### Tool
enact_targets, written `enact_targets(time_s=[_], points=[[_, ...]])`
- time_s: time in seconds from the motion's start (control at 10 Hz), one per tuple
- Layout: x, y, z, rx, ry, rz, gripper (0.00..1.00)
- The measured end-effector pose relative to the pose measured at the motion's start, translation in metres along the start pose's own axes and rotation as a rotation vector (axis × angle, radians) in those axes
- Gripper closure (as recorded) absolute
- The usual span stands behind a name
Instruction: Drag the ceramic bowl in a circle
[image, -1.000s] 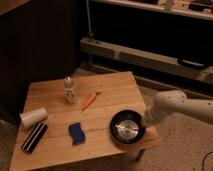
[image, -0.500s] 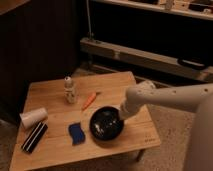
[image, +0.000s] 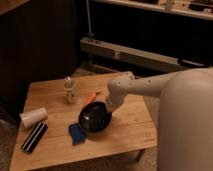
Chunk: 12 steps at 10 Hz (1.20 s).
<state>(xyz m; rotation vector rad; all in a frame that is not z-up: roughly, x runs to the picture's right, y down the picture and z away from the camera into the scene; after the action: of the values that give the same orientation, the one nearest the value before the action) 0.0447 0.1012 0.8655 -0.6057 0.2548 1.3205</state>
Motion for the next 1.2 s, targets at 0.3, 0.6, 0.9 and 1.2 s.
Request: enact_targets(time_s=[0.3,0.6,0.9,1.2], points=[[-0.001,-0.069,0.006,0.032,0.012,0.126,0.81],[0.027,-0.137,0.003,0.059,0.016,0.266,0.81],[0.064,-0.185,-0.013,0.100,0.009,0.360,0.81],[0.101,-0.168,-0.037,0.120,-0.022,0.297,0.81]])
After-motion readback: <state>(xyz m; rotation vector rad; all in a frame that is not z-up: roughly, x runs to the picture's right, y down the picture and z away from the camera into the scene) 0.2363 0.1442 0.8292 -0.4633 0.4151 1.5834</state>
